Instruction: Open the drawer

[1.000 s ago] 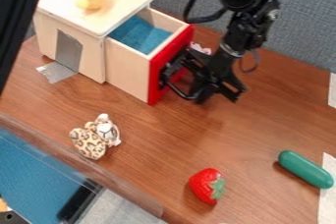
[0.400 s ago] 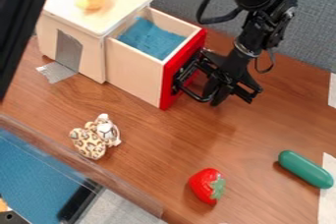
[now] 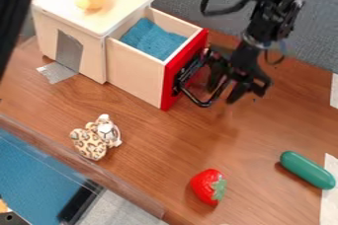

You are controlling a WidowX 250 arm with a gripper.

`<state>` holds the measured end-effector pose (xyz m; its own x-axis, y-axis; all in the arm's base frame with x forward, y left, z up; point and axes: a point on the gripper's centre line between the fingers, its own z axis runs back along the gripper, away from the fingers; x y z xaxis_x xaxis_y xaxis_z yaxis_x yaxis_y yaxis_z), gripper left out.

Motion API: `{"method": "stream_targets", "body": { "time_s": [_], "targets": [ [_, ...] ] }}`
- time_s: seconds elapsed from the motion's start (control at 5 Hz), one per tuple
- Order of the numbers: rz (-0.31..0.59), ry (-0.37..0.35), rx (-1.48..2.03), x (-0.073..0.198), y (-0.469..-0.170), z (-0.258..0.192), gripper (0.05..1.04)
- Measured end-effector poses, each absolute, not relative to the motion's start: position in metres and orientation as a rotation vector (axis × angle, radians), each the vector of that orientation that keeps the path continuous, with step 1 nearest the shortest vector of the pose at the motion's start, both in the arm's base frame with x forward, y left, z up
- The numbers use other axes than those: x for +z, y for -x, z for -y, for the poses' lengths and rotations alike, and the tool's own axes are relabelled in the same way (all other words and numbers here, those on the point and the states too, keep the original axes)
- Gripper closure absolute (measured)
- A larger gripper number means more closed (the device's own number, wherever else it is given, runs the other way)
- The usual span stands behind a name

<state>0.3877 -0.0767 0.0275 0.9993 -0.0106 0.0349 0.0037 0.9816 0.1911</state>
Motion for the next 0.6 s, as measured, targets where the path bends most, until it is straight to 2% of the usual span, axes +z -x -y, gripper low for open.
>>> {"method": "stream_targets", "body": {
  "time_s": [0.2,0.4,0.6],
  "targets": [
    [0.041,-0.178,-0.015,0.033,-0.387,0.079,0.110],
    [0.111,-0.122,-0.012,0.068,-0.388,0.085,0.080],
    [0.121,-0.066,-0.028,0.080,-0.384,0.092,0.083]
  ]
}}
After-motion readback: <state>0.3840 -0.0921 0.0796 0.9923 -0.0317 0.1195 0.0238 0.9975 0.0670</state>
